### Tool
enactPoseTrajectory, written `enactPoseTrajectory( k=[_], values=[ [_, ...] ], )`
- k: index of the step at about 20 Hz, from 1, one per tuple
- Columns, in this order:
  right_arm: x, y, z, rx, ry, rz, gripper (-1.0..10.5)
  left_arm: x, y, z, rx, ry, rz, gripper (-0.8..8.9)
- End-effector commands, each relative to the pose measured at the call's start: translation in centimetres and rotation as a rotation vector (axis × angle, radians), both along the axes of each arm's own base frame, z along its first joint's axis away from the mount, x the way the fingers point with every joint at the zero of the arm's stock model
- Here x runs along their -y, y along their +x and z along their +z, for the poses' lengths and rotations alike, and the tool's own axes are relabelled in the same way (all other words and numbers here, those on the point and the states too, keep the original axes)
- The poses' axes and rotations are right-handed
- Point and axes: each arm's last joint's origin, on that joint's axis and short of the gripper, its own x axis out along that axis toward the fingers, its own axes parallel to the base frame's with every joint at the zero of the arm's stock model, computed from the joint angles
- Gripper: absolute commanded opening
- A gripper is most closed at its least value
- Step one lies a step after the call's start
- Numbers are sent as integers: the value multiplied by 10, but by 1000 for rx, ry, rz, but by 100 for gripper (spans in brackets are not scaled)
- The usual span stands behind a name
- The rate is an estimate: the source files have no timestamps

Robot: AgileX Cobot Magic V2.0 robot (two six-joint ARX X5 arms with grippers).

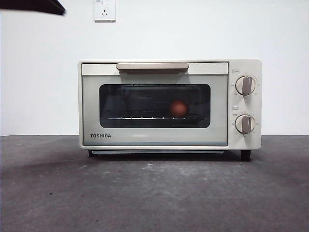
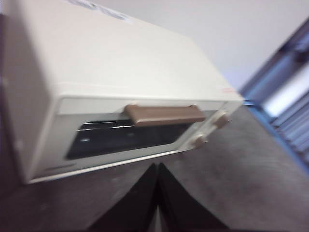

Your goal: Eggoven

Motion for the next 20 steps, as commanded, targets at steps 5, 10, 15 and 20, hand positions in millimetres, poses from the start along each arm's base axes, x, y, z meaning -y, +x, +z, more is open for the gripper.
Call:
enactPoseTrajectory(
  k=[5, 10, 15, 20],
  values=[
    [-3, 2, 5, 38, -21, 24, 186, -8, -41, 11, 73, 140, 134, 5],
    [-3, 2, 4, 37, -32, 27, 7, -11, -51, 12, 71, 153, 151, 5],
    [-3, 2, 4, 38, -33, 23, 6, -11, -51, 11, 66, 154, 150, 5],
    [-3, 2, 5, 40, -29, 8, 6, -11, -51, 11, 66, 153, 150, 5]
  ],
)
